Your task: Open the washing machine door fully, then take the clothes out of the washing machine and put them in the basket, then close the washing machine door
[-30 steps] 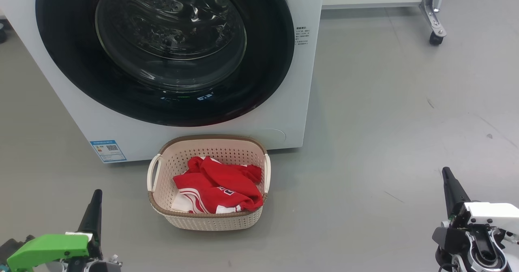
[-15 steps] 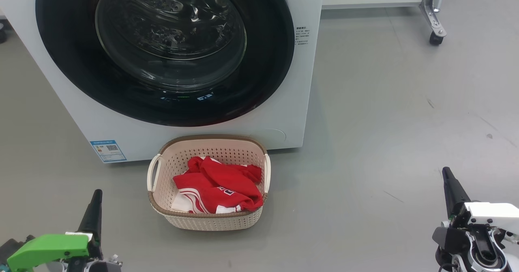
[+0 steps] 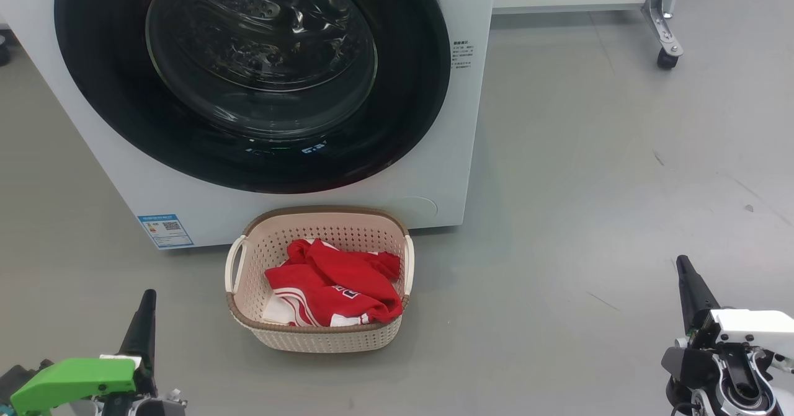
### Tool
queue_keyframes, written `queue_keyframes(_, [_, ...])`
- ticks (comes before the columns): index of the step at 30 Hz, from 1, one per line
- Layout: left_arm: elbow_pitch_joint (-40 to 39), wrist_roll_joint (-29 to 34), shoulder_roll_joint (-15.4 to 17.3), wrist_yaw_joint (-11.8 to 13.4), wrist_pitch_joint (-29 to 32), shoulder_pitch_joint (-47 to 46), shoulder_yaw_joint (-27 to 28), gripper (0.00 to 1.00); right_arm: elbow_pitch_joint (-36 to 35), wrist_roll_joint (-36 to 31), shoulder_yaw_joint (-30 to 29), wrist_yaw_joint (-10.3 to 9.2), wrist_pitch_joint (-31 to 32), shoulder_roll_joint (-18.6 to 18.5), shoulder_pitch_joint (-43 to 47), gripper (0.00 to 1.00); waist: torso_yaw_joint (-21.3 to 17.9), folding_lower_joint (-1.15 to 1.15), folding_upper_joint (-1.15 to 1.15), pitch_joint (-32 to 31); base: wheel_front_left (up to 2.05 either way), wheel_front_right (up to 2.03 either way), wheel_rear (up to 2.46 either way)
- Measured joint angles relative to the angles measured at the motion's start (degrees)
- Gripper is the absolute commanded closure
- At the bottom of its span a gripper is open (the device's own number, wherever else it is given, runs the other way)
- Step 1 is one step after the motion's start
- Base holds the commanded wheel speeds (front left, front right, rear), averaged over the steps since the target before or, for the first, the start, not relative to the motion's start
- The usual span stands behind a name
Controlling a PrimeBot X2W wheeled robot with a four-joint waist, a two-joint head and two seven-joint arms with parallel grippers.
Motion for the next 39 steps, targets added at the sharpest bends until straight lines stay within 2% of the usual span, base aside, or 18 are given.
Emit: queue_keyframes(39, [-0.1,0.0,-0.1,0.0,0.4,0.0,0.2,1.0,-0.1,0.0,-0.1,0.0,0.0,0.2,0.0,1.0,0.0,0.0,0.0,0.0,0.0,0.0,0.0])
